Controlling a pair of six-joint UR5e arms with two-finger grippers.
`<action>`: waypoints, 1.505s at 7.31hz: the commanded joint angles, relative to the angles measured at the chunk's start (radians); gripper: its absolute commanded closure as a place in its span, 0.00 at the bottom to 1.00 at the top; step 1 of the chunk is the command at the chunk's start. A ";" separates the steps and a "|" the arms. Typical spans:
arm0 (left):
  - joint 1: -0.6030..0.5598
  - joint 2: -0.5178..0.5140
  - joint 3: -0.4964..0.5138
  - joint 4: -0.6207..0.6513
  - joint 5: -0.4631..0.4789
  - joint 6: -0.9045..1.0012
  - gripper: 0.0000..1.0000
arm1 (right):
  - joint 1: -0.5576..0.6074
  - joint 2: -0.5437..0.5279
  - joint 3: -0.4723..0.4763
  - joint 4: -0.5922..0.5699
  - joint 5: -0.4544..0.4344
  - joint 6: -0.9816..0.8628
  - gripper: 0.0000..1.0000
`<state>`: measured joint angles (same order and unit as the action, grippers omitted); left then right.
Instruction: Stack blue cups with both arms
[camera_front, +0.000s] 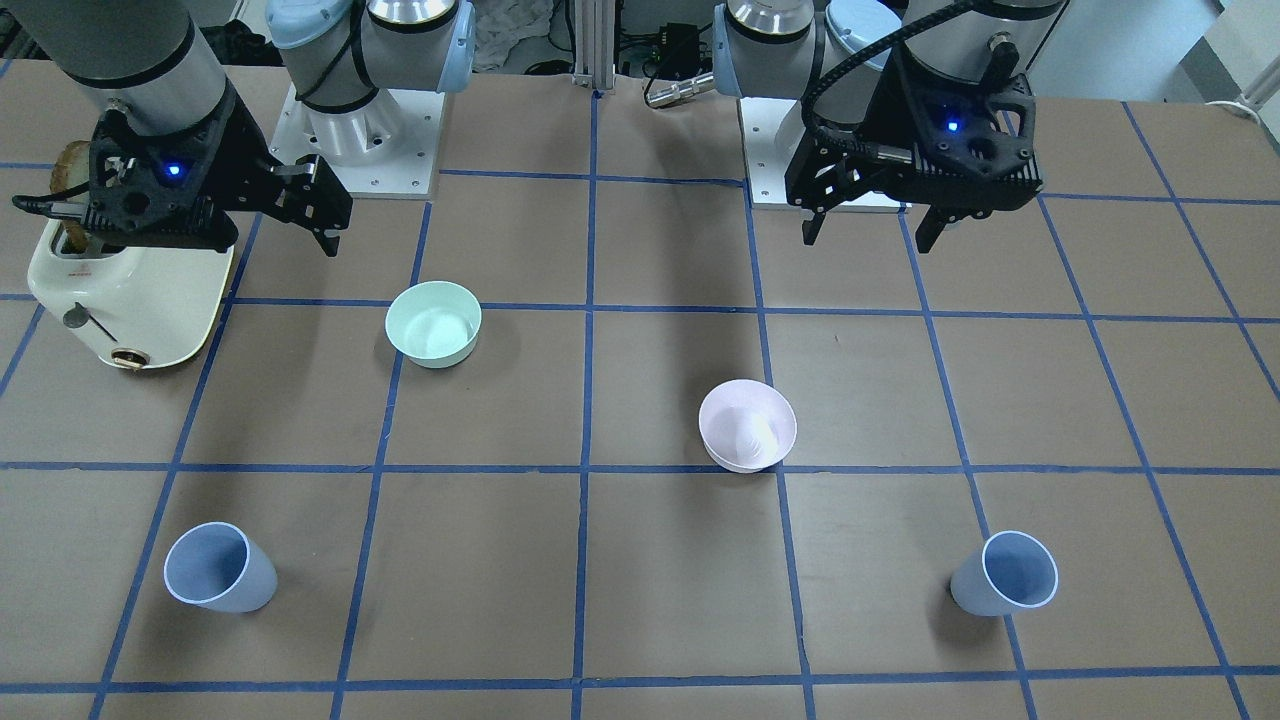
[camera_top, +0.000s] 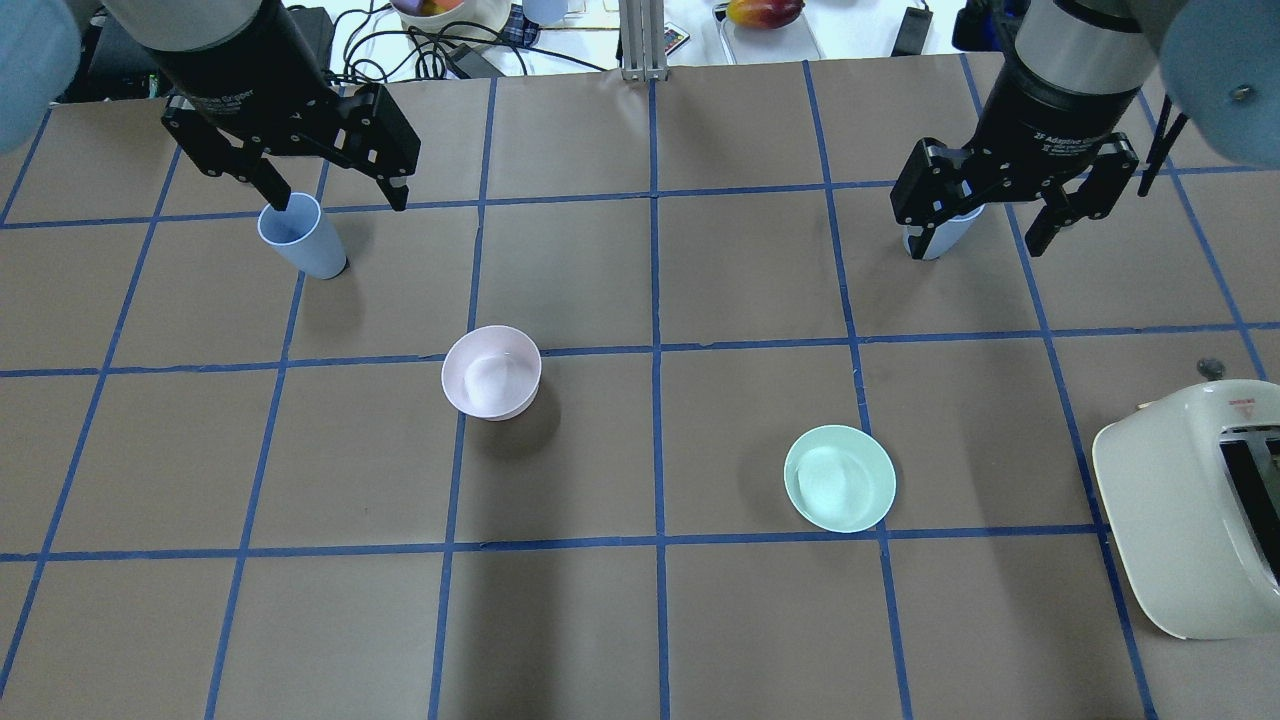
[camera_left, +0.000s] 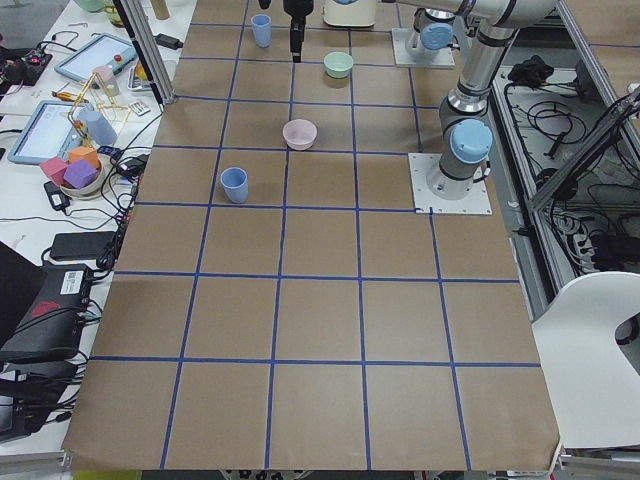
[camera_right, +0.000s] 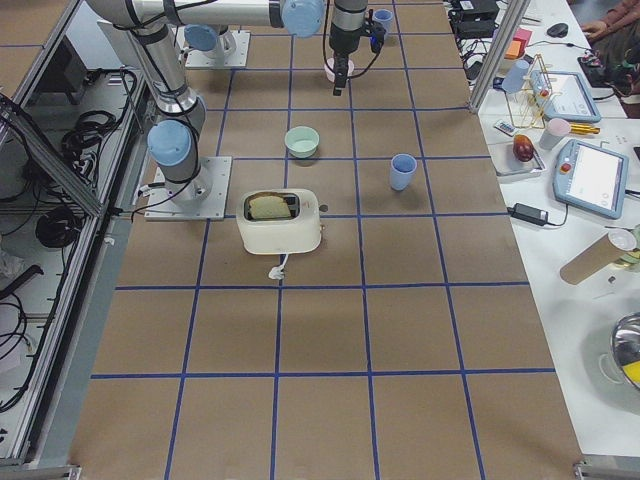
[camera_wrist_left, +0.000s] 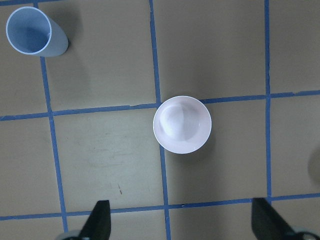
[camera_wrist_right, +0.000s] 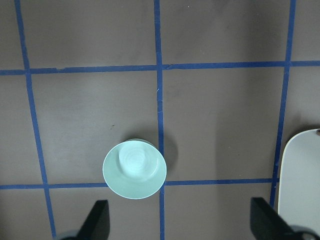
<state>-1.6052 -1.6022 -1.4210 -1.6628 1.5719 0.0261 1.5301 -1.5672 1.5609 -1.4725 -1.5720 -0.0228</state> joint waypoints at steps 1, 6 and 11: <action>0.001 0.002 0.001 0.000 0.000 0.000 0.00 | 0.007 0.001 0.002 -0.005 0.004 0.021 0.00; 0.016 -0.007 0.001 0.001 -0.007 0.015 0.00 | 0.030 0.007 0.002 -0.005 0.006 0.020 0.00; 0.074 -0.189 -0.126 0.365 0.005 0.040 0.00 | 0.032 0.007 0.004 -0.005 0.001 0.017 0.00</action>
<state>-1.5668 -1.7274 -1.4948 -1.4338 1.5768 0.0502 1.5615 -1.5604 1.5629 -1.4772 -1.5679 -0.0099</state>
